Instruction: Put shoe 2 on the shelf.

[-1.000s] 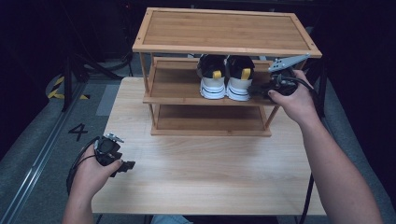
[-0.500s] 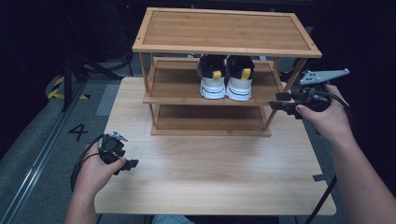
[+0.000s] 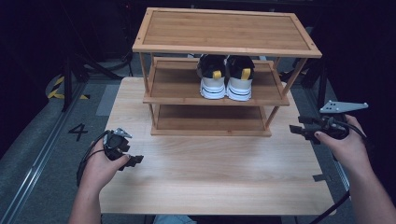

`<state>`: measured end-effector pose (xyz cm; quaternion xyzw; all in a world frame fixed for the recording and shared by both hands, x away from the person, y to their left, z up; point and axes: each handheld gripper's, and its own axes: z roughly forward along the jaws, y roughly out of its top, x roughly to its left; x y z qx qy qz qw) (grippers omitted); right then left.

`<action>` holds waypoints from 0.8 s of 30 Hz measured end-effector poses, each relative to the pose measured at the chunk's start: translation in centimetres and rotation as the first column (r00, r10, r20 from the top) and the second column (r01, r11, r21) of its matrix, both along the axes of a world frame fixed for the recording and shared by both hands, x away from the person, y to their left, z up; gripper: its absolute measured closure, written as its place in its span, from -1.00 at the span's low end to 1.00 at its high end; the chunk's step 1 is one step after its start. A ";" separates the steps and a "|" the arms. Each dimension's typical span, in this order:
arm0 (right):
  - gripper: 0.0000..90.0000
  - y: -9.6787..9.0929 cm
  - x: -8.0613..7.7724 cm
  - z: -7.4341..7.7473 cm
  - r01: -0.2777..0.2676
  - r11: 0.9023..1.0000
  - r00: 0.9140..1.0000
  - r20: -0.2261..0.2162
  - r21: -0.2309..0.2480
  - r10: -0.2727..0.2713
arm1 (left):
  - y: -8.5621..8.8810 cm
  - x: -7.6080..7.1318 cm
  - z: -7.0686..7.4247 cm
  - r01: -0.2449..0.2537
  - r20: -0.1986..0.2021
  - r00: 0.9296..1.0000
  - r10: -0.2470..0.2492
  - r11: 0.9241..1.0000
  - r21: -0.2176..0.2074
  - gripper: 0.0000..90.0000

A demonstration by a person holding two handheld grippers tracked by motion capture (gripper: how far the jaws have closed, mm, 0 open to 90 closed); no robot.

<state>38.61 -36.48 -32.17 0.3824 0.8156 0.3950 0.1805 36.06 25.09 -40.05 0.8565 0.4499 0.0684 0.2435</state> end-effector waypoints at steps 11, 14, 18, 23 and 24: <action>-0.14 -1.7 0.0 -6.9 0.049 0.999 0.996 -0.072 -0.020 -0.050 | 0.3 0.0 -0.3 -0.013 0.003 1.000 0.013 1.000 -0.002 -0.34; -0.15 -2.0 0.2 -8.3 0.071 0.995 0.993 -0.085 -0.066 -0.077 | 0.4 0.1 -0.6 -0.009 0.000 1.000 0.009 1.000 0.000 -0.34; -0.19 -2.1 0.3 -9.6 0.094 0.992 0.988 -0.114 -0.080 -0.103 | 0.3 0.1 -0.7 -0.004 0.001 1.000 0.004 1.000 -0.003 -0.35; -0.20 -2.0 0.6 -12.0 0.088 0.990 0.986 -0.129 -0.114 -0.103 | 0.1 0.2 -0.9 -0.010 0.006 1.000 0.010 1.000 -0.002 -0.36; -0.21 -2.0 0.7 -12.3 0.087 0.988 0.987 -0.127 -0.124 -0.103 | 0.1 0.3 -1.0 -0.007 0.007 1.000 0.007 1.000 0.004 -0.37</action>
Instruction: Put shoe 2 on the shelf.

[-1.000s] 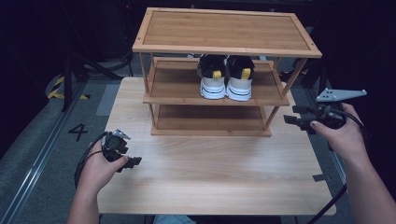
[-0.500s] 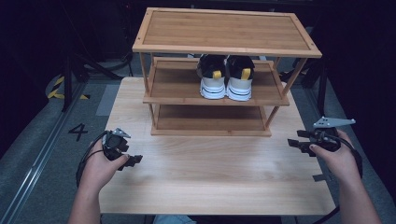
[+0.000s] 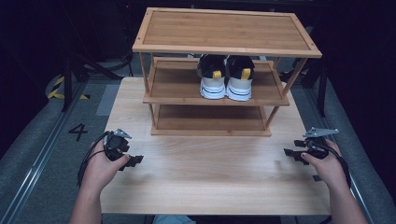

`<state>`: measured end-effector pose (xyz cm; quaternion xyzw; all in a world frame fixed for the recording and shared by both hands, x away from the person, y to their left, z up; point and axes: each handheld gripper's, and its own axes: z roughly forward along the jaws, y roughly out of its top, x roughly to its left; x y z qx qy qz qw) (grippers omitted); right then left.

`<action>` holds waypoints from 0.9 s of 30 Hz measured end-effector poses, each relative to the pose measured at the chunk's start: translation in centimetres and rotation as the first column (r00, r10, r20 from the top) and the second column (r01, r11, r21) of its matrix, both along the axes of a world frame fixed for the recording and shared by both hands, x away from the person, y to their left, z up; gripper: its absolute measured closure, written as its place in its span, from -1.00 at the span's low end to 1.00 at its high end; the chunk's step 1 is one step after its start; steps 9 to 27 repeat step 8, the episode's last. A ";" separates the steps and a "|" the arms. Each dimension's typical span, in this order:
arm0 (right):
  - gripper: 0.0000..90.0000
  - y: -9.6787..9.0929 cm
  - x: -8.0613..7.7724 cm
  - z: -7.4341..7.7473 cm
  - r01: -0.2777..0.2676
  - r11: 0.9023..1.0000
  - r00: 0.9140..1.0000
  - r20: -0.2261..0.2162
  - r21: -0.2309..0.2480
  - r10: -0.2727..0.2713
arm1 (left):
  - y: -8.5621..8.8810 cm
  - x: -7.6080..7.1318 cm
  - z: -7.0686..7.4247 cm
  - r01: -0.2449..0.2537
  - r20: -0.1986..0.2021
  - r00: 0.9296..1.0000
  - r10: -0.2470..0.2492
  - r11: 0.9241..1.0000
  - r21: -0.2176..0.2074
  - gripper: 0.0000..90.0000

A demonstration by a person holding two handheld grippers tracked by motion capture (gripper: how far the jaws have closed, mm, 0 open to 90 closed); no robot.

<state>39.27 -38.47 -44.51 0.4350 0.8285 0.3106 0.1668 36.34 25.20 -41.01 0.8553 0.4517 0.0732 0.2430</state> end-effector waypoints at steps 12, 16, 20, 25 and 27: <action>-0.21 0.1 0.2 -1.0 0.001 1.000 1.000 0.011 0.023 -0.001 | 0.0 0.1 -0.1 -0.003 0.007 1.000 0.003 1.000 -0.012 -0.37; -0.21 0.1 0.2 -1.0 0.001 1.000 1.000 0.011 0.023 -0.001 | 0.0 0.1 -0.1 -0.003 0.007 1.000 0.003 1.000 -0.012 -0.37; -0.21 0.1 0.2 -1.0 0.001 1.000 1.000 0.011 0.023 -0.001 | 0.0 0.1 -0.1 -0.003 0.007 1.000 0.003 1.000 -0.012 -0.37; -0.21 0.1 0.2 -1.0 0.001 1.000 1.000 0.011 0.023 -0.001 | 0.0 0.1 -0.1 -0.003 0.007 1.000 0.003 1.000 -0.012 -0.37; -0.21 0.1 0.2 -1.0 0.001 1.000 1.000 0.011 0.023 -0.001 | 0.0 0.1 -0.1 -0.003 0.007 1.000 0.003 1.000 -0.012 -0.37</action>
